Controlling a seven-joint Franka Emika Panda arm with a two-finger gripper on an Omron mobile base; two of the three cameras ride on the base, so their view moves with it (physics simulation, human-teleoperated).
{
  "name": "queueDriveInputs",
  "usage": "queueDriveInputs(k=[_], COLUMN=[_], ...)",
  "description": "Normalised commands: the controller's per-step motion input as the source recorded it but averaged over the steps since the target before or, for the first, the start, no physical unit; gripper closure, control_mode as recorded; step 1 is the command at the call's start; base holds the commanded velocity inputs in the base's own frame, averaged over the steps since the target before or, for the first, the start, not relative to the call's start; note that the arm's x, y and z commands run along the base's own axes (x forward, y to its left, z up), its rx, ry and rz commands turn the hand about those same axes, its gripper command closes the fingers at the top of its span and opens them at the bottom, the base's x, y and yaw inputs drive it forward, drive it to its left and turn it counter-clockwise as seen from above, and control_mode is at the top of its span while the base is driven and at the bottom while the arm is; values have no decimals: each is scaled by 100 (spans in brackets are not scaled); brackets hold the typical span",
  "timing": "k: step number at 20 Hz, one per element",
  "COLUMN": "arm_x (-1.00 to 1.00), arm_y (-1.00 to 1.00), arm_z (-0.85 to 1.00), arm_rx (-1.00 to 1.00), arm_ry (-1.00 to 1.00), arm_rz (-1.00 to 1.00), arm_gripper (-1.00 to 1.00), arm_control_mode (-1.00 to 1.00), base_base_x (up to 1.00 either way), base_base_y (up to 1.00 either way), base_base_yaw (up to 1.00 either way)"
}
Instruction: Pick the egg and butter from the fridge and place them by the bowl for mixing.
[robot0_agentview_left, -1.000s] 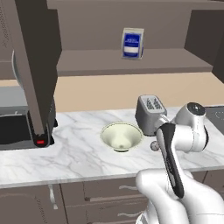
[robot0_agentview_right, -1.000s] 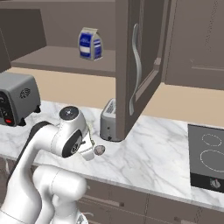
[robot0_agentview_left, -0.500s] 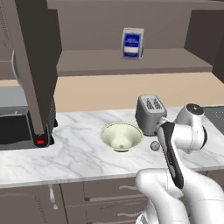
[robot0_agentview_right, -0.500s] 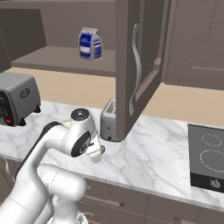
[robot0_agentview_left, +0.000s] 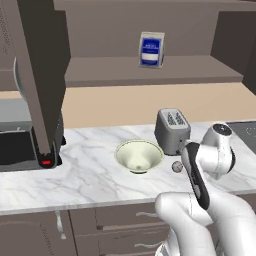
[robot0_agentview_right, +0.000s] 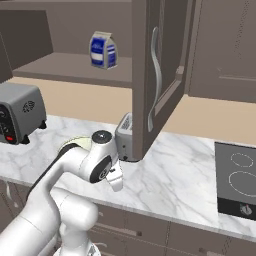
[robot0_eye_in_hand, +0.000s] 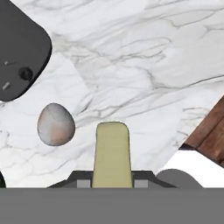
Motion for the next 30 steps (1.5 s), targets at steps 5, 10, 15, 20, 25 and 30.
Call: queueDriveInputs(k=[5,10,15,20,25,30], arm_x=[31,37,26,10,6,6], arm_y=[-16,-5,-4,0,-3,-1], arm_z=[-31,-28,-21,-35,-37,-31], arm_rx=[0,0,0,0,0,0], arm_ry=[0,4,7,7,4,2], arm_rz=[5,2,1,1,3,3], arm_gripper=[100,100,100,100,100,100], arm_control_mode=[-100,-100,-100,-100,-100,-100], base_base_x=[0,0,0,0,0,0], base_base_y=[0,0,0,0,0,0], base_base_yaw=[0,0,0,0,0,0])
